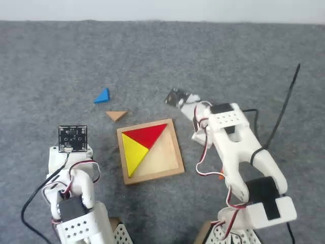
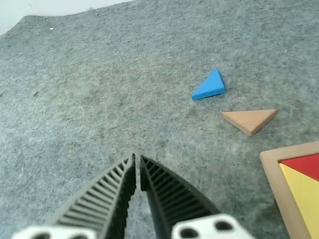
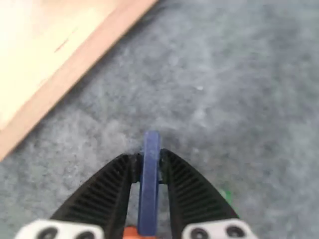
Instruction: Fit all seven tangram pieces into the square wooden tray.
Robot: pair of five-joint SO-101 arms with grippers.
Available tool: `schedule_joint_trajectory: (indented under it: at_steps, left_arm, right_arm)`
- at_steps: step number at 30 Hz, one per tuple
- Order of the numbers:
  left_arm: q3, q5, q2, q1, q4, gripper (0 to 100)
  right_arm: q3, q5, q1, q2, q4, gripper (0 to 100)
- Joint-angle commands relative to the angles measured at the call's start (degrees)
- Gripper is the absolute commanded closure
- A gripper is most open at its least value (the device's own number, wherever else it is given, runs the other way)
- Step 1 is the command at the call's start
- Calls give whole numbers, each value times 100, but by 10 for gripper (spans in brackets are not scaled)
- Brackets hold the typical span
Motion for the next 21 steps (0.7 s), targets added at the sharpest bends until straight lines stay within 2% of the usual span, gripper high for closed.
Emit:
schedule_joint_trajectory:
  at_steps: [1, 5, 9, 15, 21]
  left_arm:
    - [-13, -97, 35, 18, 26, 985]
    - [-13, -97, 35, 9, 44, 985]
    - [-13, -97, 35, 0, 44, 985]
    - [-13, -97, 35, 0, 26, 985]
    - [-13, -299, 35, 0, 26, 985]
  right_arm:
    - [-853, -897, 48, -725, 681, 991]
    - [-1284, -2119, -365, -1077, 1455, 991]
    - [-1275, -3262, -1121, -1059, 1657, 991]
    - [-1143, -4888, -2026, -391, 919, 991]
    - [-1143, -5916, -2202, 708, 286, 991]
